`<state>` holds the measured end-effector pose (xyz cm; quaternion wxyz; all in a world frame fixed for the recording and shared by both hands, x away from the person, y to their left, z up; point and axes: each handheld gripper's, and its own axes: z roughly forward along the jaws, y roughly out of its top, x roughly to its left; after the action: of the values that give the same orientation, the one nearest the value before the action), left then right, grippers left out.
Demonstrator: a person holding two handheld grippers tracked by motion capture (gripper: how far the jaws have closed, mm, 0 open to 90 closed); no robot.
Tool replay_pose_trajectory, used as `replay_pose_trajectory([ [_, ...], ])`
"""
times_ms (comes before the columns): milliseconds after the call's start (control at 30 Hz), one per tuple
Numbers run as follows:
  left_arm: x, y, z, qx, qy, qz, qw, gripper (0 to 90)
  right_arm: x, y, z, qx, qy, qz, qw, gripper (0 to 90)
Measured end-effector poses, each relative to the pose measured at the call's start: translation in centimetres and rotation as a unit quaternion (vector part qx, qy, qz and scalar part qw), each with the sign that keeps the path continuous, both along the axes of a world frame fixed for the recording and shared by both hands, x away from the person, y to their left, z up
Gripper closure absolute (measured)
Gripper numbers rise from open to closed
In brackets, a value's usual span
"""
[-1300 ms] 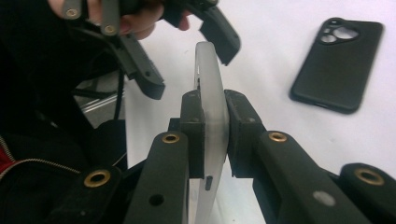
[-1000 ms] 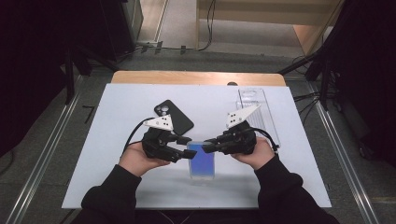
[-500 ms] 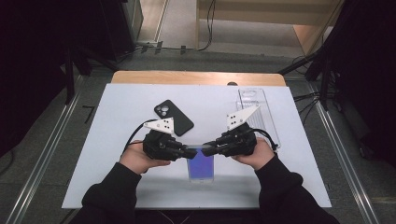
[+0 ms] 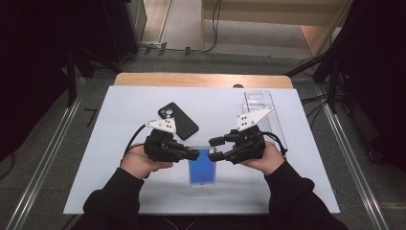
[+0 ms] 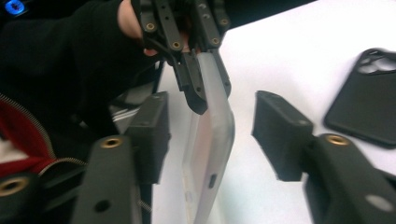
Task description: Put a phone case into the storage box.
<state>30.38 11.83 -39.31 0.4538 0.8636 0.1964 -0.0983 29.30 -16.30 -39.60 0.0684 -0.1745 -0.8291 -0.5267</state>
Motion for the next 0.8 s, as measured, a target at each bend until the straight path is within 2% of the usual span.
replay_pose_trajectory([
  [167, 0.3, 0.7, 0.4, 0.000, 0.001, 0.031, 0.9995, 81.4, -0.1, 0.0, 0.1, -0.004, -0.013, -0.047, 0.9988, 27.2],
  [267, 0.5, 1.0, 0.7, -0.001, 0.004, 0.058, 0.9983, 81.4, -0.1, 0.0, -0.1, -0.011, -0.012, -0.036, 0.9992, 26.4],
  [367, 0.6, 1.2, 0.9, 0.003, 0.009, 0.081, 0.9966, 81.4, -0.2, 0.3, -0.3, -0.015, -0.006, -0.046, 0.9988, 22.0],
  [500, 0.7, 1.3, 1.1, 0.013, 0.017, 0.113, 0.9933, 81.4, -0.1, 0.8, -0.7, -0.019, -0.005, -0.064, 0.9978, 6.4],
  [533, 0.7, 1.3, 1.1, 0.012, 0.020, 0.123, 0.9921, 81.3, -0.2, 1.0, -0.9, -0.024, -0.005, -0.073, 0.9970, 0.0],
  [667, 0.7, 1.3, 1.3, 0.014, 0.032, 0.145, 0.9888, 81.3, -0.2, 1.4, -1.3, -0.024, 0.002, -0.098, 0.9949, 0.0],
  [767, 0.6, 1.2, 1.5, 0.017, 0.031, 0.164, 0.9858, 81.2, -0.5, 1.8, -1.3, -0.039, 0.001, -0.144, 0.9888, 0.0],
  [800, 0.5, 1.1, 1.6, 0.023, 0.030, 0.170, 0.9847, 81.2, -0.5, 1.9, -1.3, -0.041, 0.009, -0.156, 0.9868, 0.0],
])
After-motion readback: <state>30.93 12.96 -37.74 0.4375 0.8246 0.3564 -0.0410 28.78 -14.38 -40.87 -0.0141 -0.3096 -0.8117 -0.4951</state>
